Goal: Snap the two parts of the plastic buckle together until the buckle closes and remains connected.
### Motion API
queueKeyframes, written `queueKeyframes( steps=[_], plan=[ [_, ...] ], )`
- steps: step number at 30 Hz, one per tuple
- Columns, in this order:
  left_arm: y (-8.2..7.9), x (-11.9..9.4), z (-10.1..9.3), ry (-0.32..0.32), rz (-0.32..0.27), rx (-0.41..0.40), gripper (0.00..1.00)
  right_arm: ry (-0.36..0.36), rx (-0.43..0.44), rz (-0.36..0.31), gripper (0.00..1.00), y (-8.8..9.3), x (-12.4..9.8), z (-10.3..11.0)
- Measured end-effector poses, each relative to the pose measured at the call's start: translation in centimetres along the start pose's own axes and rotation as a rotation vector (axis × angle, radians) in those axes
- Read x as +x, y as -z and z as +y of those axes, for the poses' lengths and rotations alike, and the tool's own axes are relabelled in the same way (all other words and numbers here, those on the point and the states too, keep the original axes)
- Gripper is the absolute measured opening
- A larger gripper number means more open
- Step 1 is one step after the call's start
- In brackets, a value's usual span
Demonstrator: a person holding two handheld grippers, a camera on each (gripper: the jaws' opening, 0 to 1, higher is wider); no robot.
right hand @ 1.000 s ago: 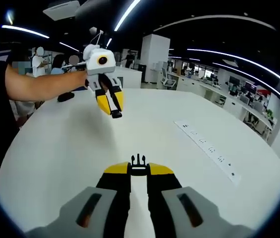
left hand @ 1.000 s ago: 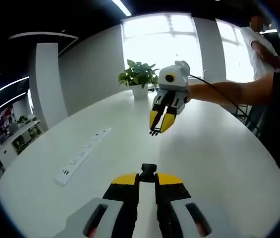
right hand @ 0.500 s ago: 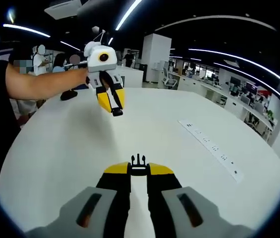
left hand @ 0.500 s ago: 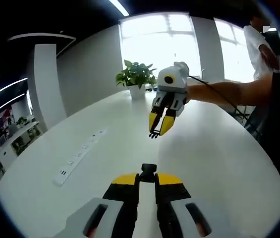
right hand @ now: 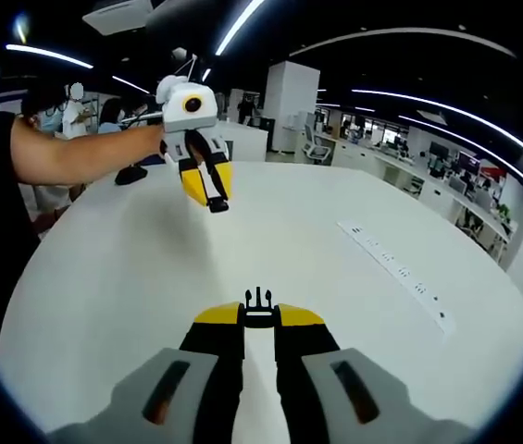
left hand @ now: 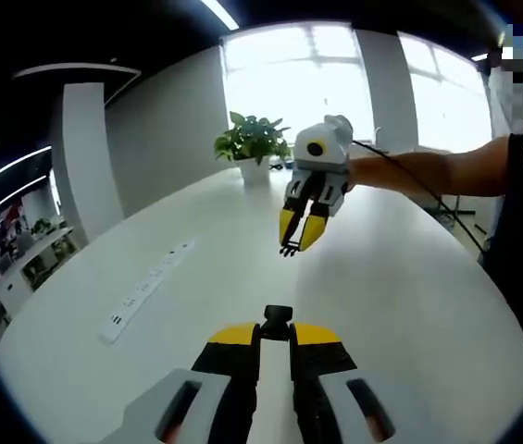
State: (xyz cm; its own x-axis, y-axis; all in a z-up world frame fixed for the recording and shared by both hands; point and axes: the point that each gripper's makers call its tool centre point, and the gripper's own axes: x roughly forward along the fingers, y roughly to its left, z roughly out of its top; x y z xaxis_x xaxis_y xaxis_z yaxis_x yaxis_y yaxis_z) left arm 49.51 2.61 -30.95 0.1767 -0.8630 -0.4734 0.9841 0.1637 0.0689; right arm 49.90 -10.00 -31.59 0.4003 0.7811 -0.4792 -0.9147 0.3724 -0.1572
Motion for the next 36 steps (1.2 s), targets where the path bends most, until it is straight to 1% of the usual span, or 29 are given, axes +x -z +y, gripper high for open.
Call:
queueKeyframes(
  steps=[6,10,13,15,25,30,33,36],
  plan=[
    [0.3,0.2,-0.4,0.008,0.008,-0.005,0.1,-0.006,-0.004,0.003,0.11,0.1,0.0,0.0],
    [0.5,0.2,-0.8,0.01,0.002,-0.008,0.1,-0.011,0.0,0.002,0.11,0.4,-0.1,0.0],
    [0.7,0.2,-1.0,0.015,0.005,-0.013,0.1,-0.009,0.002,0.004,0.11,0.6,0.0,0.4],
    [0.9,0.1,-1.1,0.013,0.006,-0.017,0.1,-0.009,0.004,0.002,0.11,0.6,-0.2,1.1],
    [1.0,-0.3,-1.9,0.014,-0.003,-0.036,0.1,-0.006,0.007,0.002,0.11,0.5,-0.6,1.7],
    [1.1,-0.3,-2.2,0.013,-0.009,-0.037,0.1,-0.006,0.011,0.002,0.11,0.6,-0.9,2.7],
    [1.3,-0.2,-2.8,0.022,-0.007,-0.034,0.1,-0.008,0.016,0.0,0.11,0.5,-1.0,3.4],
    [1.5,-0.1,-3.5,0.031,-0.004,-0.03,0.1,-0.008,0.017,-0.004,0.11,0.5,-1.0,3.7]
  ],
)
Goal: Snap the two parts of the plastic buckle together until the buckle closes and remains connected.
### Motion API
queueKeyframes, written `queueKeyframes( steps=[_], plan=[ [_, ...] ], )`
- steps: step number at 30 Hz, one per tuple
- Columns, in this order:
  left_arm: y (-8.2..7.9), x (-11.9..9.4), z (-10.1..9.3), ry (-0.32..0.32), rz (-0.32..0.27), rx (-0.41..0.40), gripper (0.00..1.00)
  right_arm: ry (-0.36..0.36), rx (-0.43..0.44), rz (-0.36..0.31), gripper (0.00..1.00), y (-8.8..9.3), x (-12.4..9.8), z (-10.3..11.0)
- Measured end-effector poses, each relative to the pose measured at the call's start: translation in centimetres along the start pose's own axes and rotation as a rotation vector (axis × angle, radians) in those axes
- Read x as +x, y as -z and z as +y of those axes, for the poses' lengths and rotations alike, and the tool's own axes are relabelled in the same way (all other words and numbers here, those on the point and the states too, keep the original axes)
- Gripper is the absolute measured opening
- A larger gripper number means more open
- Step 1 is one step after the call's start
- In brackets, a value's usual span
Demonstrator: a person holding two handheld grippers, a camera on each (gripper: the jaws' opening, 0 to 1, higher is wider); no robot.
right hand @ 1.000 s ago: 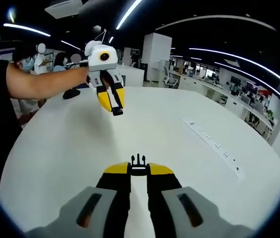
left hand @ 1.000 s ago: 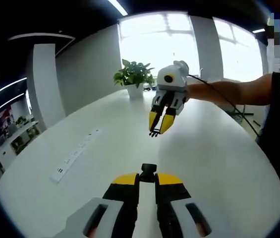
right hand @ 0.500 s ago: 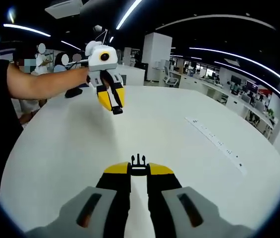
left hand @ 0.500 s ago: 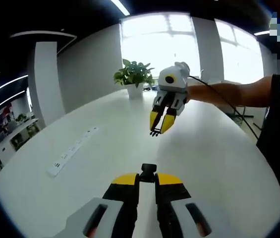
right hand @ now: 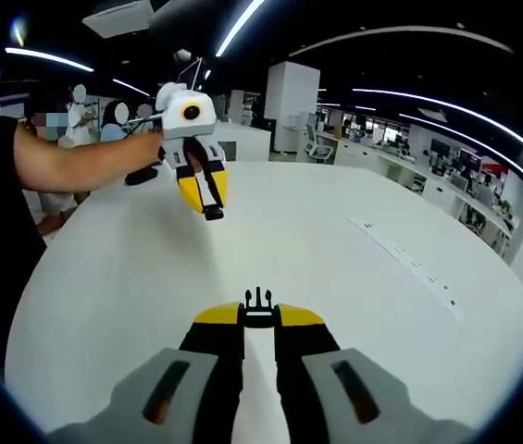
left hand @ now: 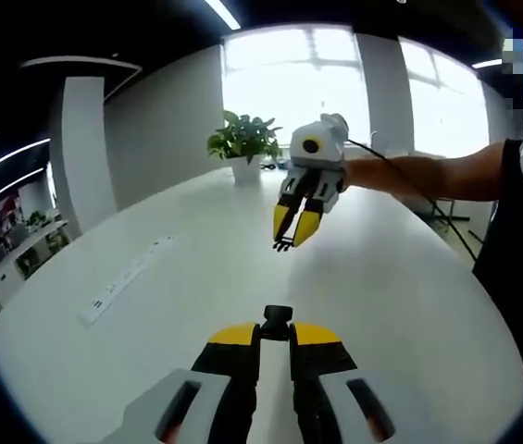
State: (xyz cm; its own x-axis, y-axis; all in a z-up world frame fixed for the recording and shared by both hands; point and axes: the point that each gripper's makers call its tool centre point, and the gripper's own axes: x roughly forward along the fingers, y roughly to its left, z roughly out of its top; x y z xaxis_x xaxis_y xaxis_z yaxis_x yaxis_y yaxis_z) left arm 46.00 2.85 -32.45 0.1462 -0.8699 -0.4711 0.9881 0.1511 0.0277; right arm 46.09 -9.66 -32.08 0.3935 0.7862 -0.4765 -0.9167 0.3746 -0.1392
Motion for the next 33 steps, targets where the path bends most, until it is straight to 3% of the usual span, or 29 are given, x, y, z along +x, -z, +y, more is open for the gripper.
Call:
queueKeyframes(
  steps=[10,26,33],
  plan=[
    [0.5,0.2,-1.8,0.02,-0.003,0.006,0.1,-0.016,0.013,0.004,0.11,0.7,0.0,1.8],
    [1.0,-0.3,-2.3,0.028,0.001,0.0,0.1,-0.016,0.037,0.006,0.11,1.5,-0.2,2.2],
    [1.2,-0.5,-2.9,0.028,0.019,0.01,0.1,-0.031,0.026,0.02,0.11,1.8,0.0,3.6]
  ],
)
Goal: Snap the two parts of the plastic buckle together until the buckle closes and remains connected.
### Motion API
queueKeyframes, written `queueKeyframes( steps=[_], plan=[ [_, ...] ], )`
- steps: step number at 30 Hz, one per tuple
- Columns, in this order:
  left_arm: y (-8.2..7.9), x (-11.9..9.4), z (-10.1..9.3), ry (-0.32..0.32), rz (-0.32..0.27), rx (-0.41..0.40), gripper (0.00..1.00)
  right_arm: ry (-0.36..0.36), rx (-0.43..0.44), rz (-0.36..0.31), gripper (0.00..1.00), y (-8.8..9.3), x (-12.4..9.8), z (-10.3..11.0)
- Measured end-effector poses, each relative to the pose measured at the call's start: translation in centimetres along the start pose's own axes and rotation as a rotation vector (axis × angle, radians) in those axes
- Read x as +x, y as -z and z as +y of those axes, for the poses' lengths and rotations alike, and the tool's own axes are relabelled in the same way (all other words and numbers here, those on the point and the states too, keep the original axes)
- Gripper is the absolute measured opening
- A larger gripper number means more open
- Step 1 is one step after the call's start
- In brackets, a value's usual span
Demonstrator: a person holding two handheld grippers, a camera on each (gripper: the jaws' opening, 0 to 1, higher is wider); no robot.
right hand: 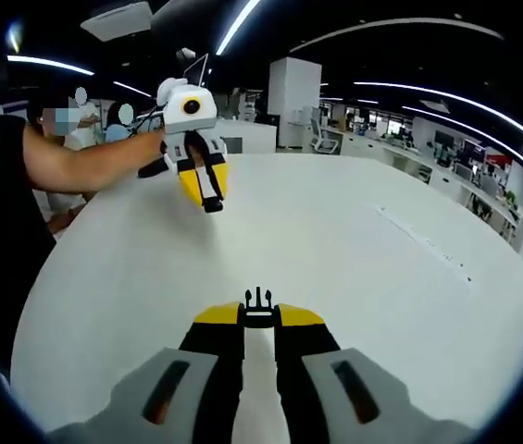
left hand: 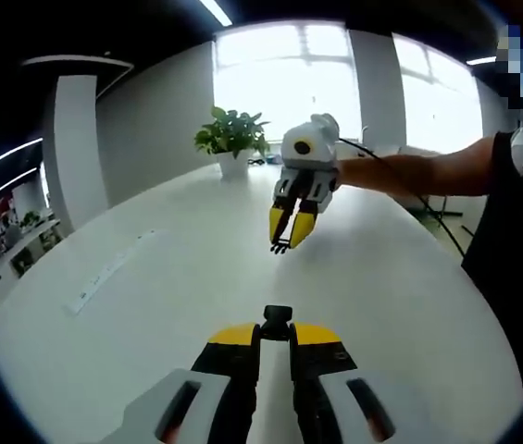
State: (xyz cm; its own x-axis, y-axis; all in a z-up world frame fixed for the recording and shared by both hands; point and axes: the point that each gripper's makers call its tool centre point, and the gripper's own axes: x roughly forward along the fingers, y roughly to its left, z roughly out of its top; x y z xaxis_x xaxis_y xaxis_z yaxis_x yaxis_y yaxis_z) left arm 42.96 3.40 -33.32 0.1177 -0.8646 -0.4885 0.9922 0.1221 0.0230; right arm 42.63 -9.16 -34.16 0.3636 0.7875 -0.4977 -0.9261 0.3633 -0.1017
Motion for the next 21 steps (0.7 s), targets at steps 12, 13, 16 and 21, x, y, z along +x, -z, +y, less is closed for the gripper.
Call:
queueKeyframes(
  steps=[12,13,16,21],
  plan=[
    [0.3,0.2,-1.2,0.006,0.019,0.016,0.1,-0.004,0.008,-0.01,0.11,0.5,-0.4,0.5],
    [0.3,0.2,-1.4,0.006,0.02,0.019,0.1,-0.003,0.006,-0.012,0.11,0.5,-0.5,0.6],
    [0.5,0.1,-1.5,0.005,0.024,0.021,0.1,-0.002,0.007,-0.018,0.11,0.4,-0.7,0.8],
    [0.6,-0.2,-1.8,0.001,0.018,0.02,0.1,0.005,0.007,-0.028,0.11,0.4,-1.2,1.4]
  ],
)
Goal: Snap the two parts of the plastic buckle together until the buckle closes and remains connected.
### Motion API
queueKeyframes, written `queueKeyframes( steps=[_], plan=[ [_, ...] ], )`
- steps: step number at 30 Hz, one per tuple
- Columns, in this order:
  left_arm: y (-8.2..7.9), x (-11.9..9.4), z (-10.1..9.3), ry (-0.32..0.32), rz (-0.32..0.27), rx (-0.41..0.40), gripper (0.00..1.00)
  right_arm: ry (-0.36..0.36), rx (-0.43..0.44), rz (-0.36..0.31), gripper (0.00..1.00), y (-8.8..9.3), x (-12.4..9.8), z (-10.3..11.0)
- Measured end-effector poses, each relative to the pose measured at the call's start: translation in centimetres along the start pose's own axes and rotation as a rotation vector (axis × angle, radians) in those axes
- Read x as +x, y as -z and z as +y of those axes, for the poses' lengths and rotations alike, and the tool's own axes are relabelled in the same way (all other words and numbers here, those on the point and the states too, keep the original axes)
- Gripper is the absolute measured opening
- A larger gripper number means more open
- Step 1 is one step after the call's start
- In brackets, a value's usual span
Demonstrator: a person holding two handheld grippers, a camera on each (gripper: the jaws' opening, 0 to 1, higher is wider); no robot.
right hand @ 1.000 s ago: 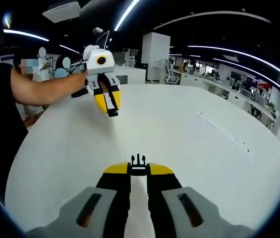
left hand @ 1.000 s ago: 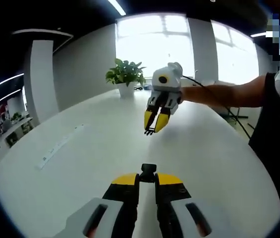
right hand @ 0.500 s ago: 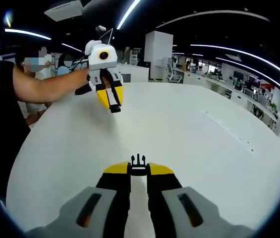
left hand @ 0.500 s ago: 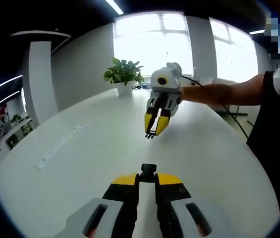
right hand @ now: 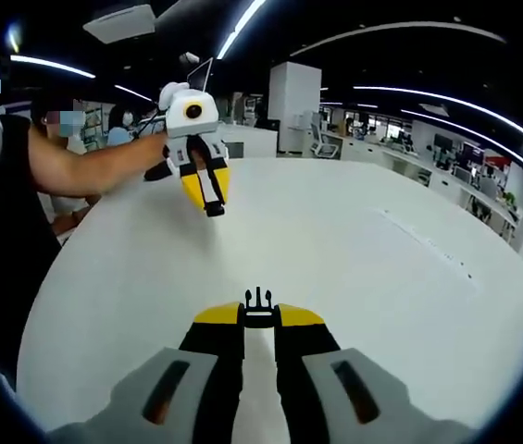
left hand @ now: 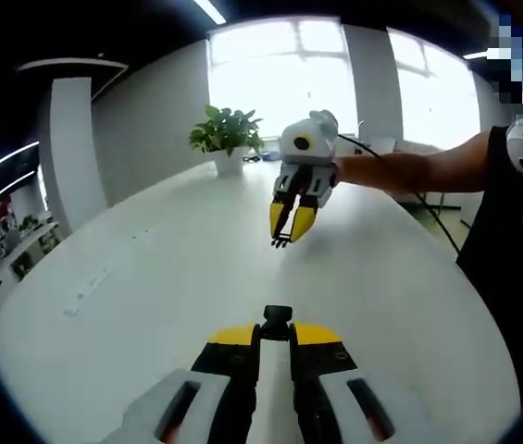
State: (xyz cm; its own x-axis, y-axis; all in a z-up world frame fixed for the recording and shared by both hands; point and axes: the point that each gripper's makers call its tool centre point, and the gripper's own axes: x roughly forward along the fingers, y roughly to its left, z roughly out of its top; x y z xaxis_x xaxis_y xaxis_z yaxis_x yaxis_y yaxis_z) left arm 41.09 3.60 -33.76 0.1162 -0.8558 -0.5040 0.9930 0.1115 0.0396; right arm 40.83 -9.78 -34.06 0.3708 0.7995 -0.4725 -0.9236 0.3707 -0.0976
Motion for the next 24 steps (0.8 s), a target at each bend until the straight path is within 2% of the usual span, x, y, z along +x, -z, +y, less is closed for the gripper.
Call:
queueKeyframes(
  steps=[5,8,24],
  plan=[
    [0.1,0.0,-0.6,0.001,0.009,0.015,0.1,-0.009,-0.008,0.017,0.11,0.6,-0.1,0.9],
    [0.1,0.1,-0.7,0.004,0.008,0.019,0.1,-0.011,-0.009,0.018,0.11,0.5,0.0,0.6],
    [0.6,0.4,-1.9,0.024,0.02,0.028,0.1,-0.024,-0.012,0.026,0.11,1.0,0.3,1.7]
  ],
)
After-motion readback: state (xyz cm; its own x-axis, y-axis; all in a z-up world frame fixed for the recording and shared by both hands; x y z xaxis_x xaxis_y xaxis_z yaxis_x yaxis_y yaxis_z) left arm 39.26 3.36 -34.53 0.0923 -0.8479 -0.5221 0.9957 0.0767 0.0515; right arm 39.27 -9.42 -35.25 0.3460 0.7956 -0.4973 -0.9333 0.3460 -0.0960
